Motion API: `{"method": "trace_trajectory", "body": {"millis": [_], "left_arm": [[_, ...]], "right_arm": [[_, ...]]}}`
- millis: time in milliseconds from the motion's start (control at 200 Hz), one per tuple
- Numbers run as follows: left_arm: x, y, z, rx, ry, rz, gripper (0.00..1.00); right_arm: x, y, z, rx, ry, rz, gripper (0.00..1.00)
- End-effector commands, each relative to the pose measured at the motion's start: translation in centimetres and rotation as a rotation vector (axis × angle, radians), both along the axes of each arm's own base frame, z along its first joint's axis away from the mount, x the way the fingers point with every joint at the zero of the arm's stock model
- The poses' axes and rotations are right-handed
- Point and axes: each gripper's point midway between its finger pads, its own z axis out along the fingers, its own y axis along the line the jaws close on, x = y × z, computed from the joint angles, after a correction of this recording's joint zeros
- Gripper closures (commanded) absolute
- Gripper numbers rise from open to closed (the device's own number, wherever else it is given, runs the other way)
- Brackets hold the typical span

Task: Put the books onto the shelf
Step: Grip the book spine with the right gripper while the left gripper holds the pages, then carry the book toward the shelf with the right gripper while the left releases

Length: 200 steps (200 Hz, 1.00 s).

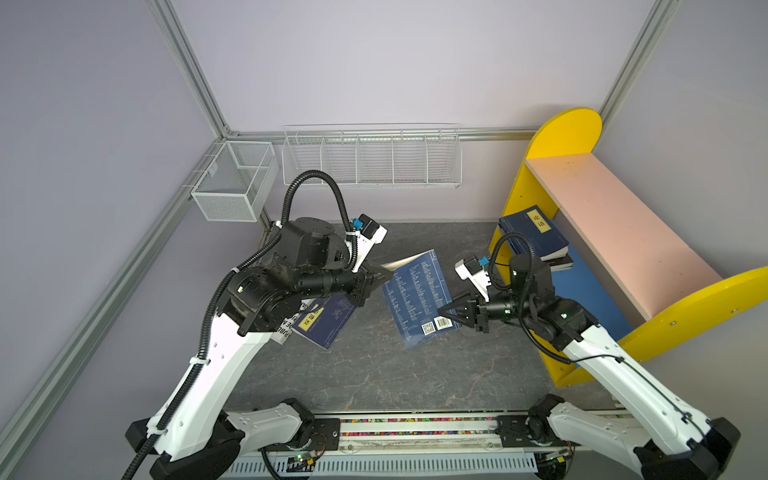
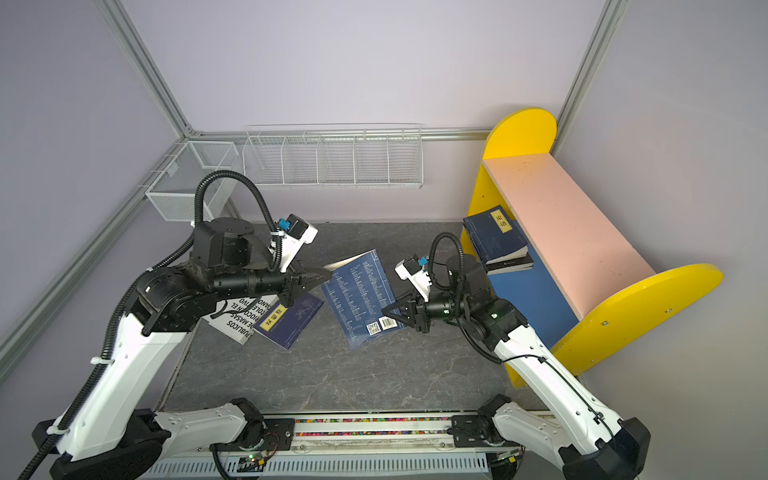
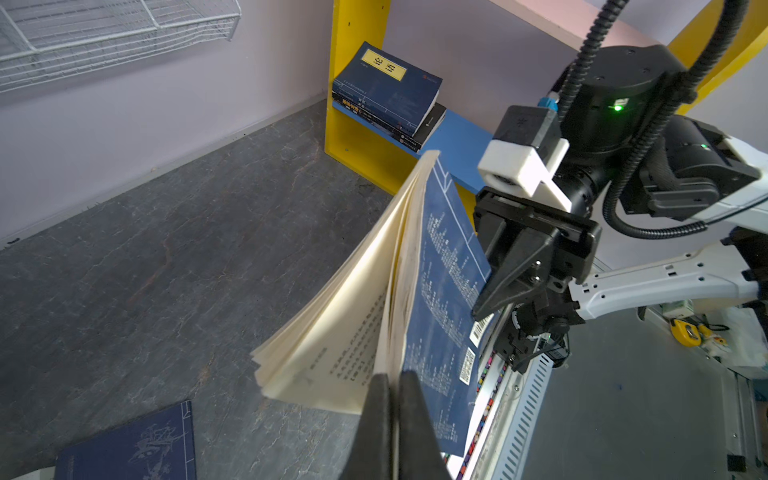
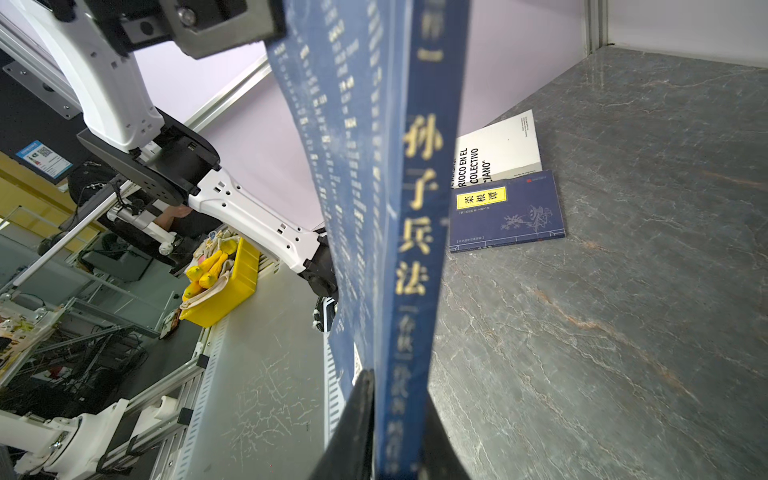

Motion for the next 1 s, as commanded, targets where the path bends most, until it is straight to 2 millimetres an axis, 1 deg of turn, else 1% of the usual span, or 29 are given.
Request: {"method": "trace_trajectory", "body": {"millis": [0,15,65,85,115,135,160,200,300,380,455,480,505,525,590,705,760,820,905,995], "left_arm": [[2.7,0.7,0.8,0.001,-0.053,0.116,1.00],[3.1,0.9,0.7,0.004,-0.052,0.138,0.99],[4.6,1.8,0.4,0.013,-0.048,0.226,0.78],[5.2,2.2,0.2,0.017,-0.045,0.258,0.67],[6.0,2.8,-0.1,0.018,-0.035,0.308,0.47],[6.5,3.1,-0.4,0.014,-0.026,0.338,0.37],[7.2,3.5,-0.6,0.004,-0.013,0.377,0.29],[7.9,3.9,-1.0,-0.020,0.009,0.422,0.22],[9.3,4.4,-1.8,-0.065,0.065,0.526,0.18],[10.0,3.9,-2.3,-0.135,0.142,0.566,0.16],[10.2,2.4,-2.8,-0.210,0.228,0.544,0.16],[10.2,1.8,-2.9,-0.241,0.262,0.534,0.10],[10.2,1.2,-3.1,-0.272,0.296,0.517,0.08],[10.1,0.6,-3.1,-0.296,0.319,0.499,0.00],[10.2,-0.4,-3.4,-0.354,0.398,0.484,0.01],[10.3,-1.8,-3.9,-0.435,0.511,0.469,0.01],[10.5,-2.0,-4.7,-0.461,0.564,0.487,0.01],[10.8,-2.3,-5.5,-0.485,0.626,0.498,0.01],[11.2,-2.5,-6.9,-0.522,0.705,0.511,0.01],[11.7,-2.6,-7.6,-0.566,0.757,0.517,0.01]], "right_arm": [[0.6,-0.2,-0.1,-0.007,-0.009,-0.054,0.91],[0.8,-0.2,-0.2,-0.012,-0.011,-0.067,0.91],[1.6,-0.6,-0.5,-0.038,-0.017,-0.121,0.92],[2.0,-0.7,-0.6,-0.051,-0.019,-0.147,0.92],[2.7,-1.1,-0.8,-0.072,-0.028,-0.190,0.92],[3.1,-1.3,-0.9,-0.089,-0.036,-0.220,0.92],[3.7,-1.7,-1.0,-0.109,-0.048,-0.258,0.92],[4.6,-2.3,-1.2,-0.146,-0.073,-0.317,0.92],[7.2,-4.0,-1.7,-0.262,-0.168,-0.482,0.93],[9.4,-5.2,-2.2,-0.381,-0.269,-0.606,0.93],[11.2,-5.8,-2.6,-0.503,-0.371,-0.694,0.94],[11.8,-5.9,-2.8,-0.539,-0.406,-0.721,0.93],[12.2,-5.9,-2.9,-0.570,-0.440,-0.735,0.94],[12.5,-5.8,-3.1,-0.594,-0.467,-0.747,0.93],[13.4,-5.4,-3.2,-0.658,-0.539,-0.788,0.93],[14.2,-4.6,-3.0,-0.738,-0.660,-0.850,0.93],[14.3,-4.1,-2.8,-0.747,-0.712,-0.868,0.94],[14.1,-3.4,-2.6,-0.746,-0.760,-0.871,0.93],[13.9,-3.0,-2.5,-0.756,-0.815,-0.868,0.93],[13.5,-2.3,-2.8,-0.762,-0.844,-0.835,0.93]]}}
